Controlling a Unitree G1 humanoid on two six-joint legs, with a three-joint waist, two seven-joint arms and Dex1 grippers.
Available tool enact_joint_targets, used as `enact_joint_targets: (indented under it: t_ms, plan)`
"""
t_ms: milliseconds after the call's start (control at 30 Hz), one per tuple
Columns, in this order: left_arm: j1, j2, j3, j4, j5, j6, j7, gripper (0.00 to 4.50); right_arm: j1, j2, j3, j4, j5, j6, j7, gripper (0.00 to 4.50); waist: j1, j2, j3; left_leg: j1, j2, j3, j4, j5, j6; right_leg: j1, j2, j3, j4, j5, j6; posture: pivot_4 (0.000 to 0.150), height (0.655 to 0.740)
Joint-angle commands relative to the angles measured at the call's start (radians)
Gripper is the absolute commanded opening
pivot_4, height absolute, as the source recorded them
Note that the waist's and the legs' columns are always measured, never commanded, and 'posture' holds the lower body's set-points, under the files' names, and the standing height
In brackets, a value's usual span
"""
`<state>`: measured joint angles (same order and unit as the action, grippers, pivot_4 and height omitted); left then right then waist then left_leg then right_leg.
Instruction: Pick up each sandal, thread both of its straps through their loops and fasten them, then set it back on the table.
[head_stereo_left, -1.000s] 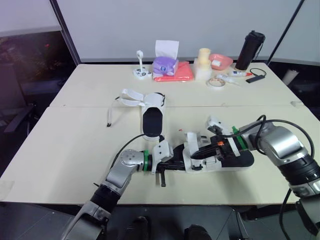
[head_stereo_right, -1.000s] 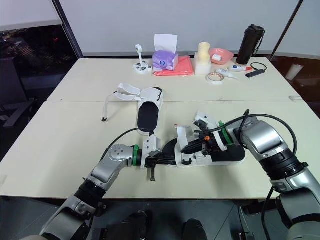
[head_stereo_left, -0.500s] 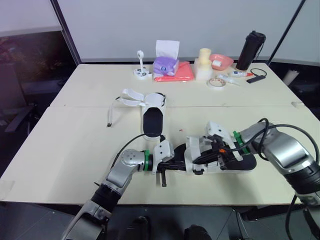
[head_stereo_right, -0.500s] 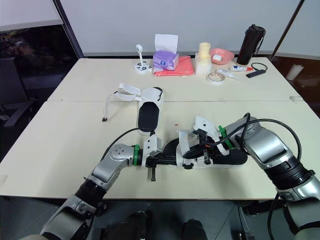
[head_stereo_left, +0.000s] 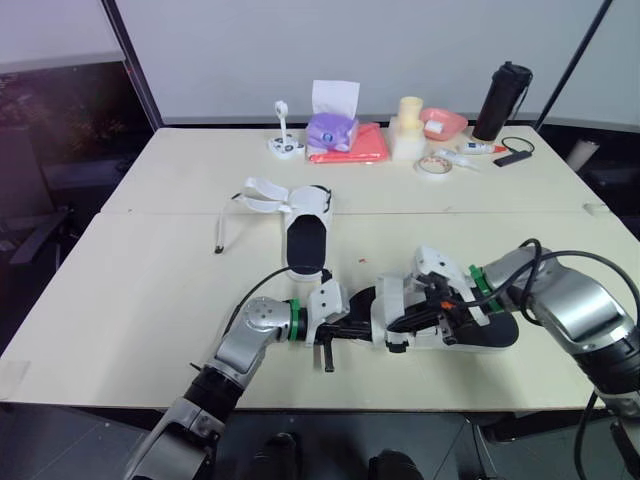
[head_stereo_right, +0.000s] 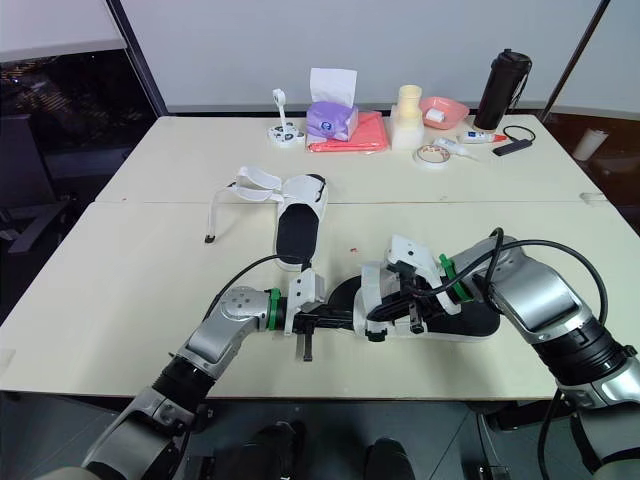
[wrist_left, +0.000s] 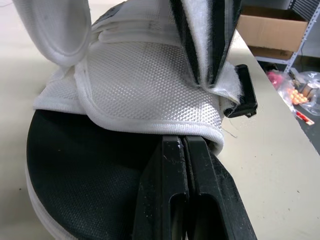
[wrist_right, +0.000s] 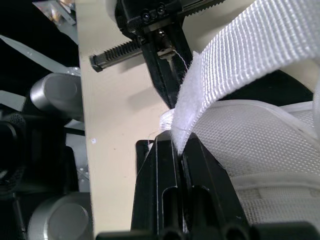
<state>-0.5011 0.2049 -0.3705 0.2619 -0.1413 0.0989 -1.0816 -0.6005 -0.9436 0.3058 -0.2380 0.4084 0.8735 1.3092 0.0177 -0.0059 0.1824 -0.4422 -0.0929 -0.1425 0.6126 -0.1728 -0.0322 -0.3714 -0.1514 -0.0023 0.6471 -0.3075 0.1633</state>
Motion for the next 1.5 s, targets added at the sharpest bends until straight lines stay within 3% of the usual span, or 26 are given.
enact_joint_targets:
  t_ms: [33,400,500,700,1033,1267,1500]
  plan:
    - [0.013,0.004,-0.018,0.031,0.021,0.014,0.004,0.0,0.029,-0.019,0.025,-0.035,0.016,0.028,0.027,0.01,-0.003,0.0,0.0,0.0,0.0,0.0,0.0,0.0,0.0,0.0,0.0,0.0,0.0,0.0,0.0,0.15,0.74]
    - [0.006,0.003,-0.017,0.04,0.021,0.01,0.005,0.0,0.044,-0.006,0.035,-0.044,-0.001,0.023,-0.004,0.01,-0.004,0.0,0.0,0.0,0.0,0.0,0.0,0.0,0.0,0.0,0.0,0.0,0.0,0.0,0.0,0.15,0.74]
    - [0.007,0.003,-0.019,0.038,0.021,0.01,0.004,0.0,0.041,0.002,0.024,-0.029,-0.018,0.009,-0.029,0.8,-0.004,0.0,0.0,0.0,0.0,0.0,0.0,0.0,0.0,0.0,0.0,0.0,0.0,0.0,0.0,0.15,0.74]
    - [0.009,0.002,-0.021,0.035,0.021,0.012,0.005,0.0,0.034,-0.042,-0.061,-0.06,0.015,0.033,-0.042,3.81,-0.004,0.0,0.0,0.0,0.0,0.0,0.0,0.0,0.0,0.0,0.0,0.0,0.001,0.0,0.0,0.15,0.74]
    - [0.013,0.0,-0.019,0.038,0.021,0.005,0.009,0.0,0.253,-0.151,-0.413,-0.276,0.228,0.234,-0.135,3.81,-0.001,0.0,0.0,0.0,0.001,0.001,0.0,0.0,0.0,0.0,0.0,0.0,0.0,0.0,0.0,0.15,0.74]
    - [0.006,-0.003,-0.018,0.048,0.021,0.0,0.006,0.0,0.495,0.001,-0.569,-0.378,0.34,0.346,-0.326,3.81,-0.002,-0.002,-0.002,0.0,0.001,0.0,0.0,0.0,0.0,0.0,0.0,0.0,0.0,0.0,0.0,0.15,0.74]
    - [0.002,0.0,-0.018,0.055,0.021,-0.002,0.0,0.0,0.564,0.108,-0.575,-0.396,0.379,0.329,-0.461,3.81,-0.004,-0.009,-0.013,0.001,0.001,0.001,0.0,0.0,0.0,0.001,0.001,0.0,0.0,0.0,0.0,0.15,0.74]
